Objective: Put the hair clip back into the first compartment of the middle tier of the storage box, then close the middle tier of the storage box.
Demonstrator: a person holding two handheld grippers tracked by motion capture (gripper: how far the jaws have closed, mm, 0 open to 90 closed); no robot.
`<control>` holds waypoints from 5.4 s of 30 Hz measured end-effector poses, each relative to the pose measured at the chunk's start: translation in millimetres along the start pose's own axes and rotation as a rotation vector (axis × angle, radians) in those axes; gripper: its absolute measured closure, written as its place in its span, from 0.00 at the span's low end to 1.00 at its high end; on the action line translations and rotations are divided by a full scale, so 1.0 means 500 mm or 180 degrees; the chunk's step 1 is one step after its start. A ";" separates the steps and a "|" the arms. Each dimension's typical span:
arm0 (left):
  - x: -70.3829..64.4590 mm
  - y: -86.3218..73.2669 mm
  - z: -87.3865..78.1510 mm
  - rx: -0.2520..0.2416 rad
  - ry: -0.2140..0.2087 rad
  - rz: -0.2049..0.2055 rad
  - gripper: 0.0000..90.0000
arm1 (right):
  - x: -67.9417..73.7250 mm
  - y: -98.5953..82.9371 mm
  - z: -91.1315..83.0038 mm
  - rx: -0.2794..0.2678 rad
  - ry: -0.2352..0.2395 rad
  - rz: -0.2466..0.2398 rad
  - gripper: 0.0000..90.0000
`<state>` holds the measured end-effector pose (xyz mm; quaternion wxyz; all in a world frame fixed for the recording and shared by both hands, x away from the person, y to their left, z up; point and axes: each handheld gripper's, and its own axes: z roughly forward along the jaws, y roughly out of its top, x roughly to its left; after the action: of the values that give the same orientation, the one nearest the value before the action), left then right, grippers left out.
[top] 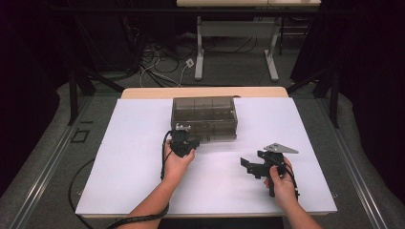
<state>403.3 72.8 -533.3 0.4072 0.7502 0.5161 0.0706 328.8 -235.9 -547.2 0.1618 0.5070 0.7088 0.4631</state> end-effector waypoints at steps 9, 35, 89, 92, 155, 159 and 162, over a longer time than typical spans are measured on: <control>0.006 0.003 0.003 -0.0058 0.0014 -0.0065 1.00 | -0.001 0.001 0.000 -0.0001 0.0004 0.0001 0.18; 0.013 0.010 0.019 -0.0160 0.0038 -0.0174 1.00 | 0.000 0.001 0.001 0.0002 0.0004 0.0000 0.18; 0.027 0.006 0.028 -0.0332 0.0093 -0.0104 0.93 | -0.004 0.001 0.009 0.0020 0.0075 0.0027 0.18; 0.026 0.005 0.025 -0.0353 0.0087 -0.0092 0.91 | -0.006 0.002 0.008 0.0027 0.0059 0.0019 0.18; 0.024 -0.012 -0.091 -0.0711 -0.0066 0.0552 0.34 | -0.002 0.002 0.003 -0.0002 0.0039 0.0014 0.18; 0.025 -0.017 -0.100 -0.0722 -0.0064 0.0584 0.28 | -0.002 0.002 0.003 -0.0003 0.0045 0.0015 0.18; 0.026 -0.021 -0.108 -0.0737 -0.0077 0.0568 0.24 | -0.002 0.002 0.003 -0.0003 0.0051 0.0024 0.18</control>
<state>373.2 114.0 -509.1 0.4893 0.7419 0.4309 0.1565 330.9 -235.7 -547.4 0.1546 0.5059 0.7079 0.4681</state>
